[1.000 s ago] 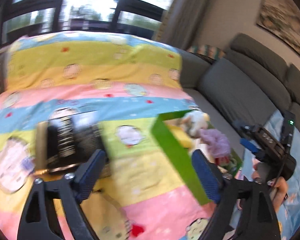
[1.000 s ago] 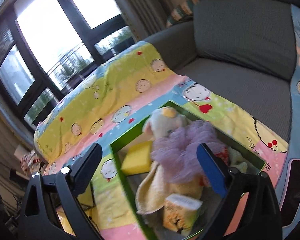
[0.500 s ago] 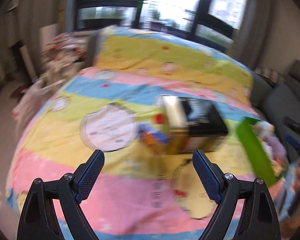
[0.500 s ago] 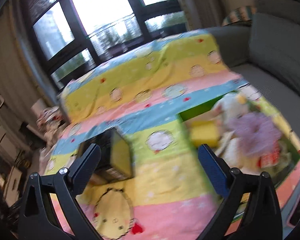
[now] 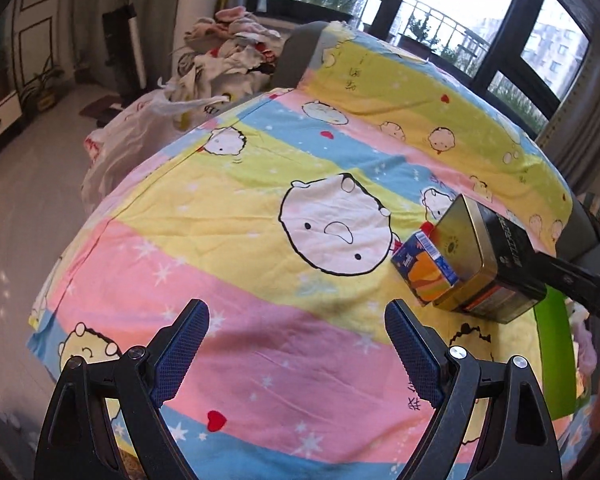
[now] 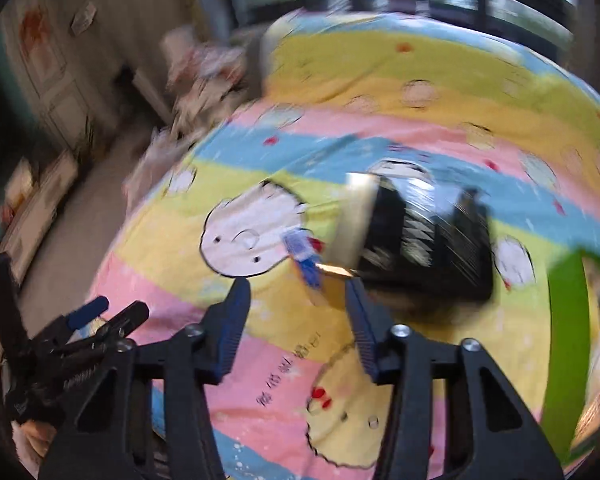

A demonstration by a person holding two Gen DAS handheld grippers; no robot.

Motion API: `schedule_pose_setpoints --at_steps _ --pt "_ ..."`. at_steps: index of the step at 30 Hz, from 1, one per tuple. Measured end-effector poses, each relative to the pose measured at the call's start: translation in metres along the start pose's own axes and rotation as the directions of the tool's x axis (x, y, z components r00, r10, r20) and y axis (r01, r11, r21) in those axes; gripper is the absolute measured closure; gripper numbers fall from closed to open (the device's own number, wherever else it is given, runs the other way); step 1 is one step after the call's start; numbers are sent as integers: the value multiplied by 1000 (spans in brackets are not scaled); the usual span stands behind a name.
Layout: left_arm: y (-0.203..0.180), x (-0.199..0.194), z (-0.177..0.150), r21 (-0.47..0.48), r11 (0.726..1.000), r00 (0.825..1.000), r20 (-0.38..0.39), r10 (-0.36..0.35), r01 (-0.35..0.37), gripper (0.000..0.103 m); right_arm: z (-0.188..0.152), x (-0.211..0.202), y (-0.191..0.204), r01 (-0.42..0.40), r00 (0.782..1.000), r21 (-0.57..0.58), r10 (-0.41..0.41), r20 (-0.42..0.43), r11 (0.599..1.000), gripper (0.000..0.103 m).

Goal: Organize soft objects
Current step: 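Move the right tool to the blue tissue pack beside the tin and grasp it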

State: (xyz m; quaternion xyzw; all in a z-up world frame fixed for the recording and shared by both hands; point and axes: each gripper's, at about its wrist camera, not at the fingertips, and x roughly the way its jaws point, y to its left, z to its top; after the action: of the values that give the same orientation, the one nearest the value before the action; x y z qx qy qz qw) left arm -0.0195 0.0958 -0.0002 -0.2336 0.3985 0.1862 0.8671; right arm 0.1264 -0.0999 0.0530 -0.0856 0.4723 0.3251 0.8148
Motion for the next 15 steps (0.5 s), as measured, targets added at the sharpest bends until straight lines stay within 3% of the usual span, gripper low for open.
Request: schedule_pose_setpoints --at_steps 4,8,11,15 --pt "6 -3 2 -28 1000 1000 14 10 -10 13 36 47 34 58 989 -142 -77 -129 988 64" --pt "12 0 5 -51 998 1000 -3 20 -20 13 53 101 40 118 950 -165 -159 -267 979 66" --pt "17 -3 7 -67 998 1000 -6 -10 9 13 59 125 44 186 926 -221 -246 -288 957 66" --pt "18 -3 9 -75 996 999 -11 -42 41 13 63 148 46 226 898 -252 -301 -322 941 66"
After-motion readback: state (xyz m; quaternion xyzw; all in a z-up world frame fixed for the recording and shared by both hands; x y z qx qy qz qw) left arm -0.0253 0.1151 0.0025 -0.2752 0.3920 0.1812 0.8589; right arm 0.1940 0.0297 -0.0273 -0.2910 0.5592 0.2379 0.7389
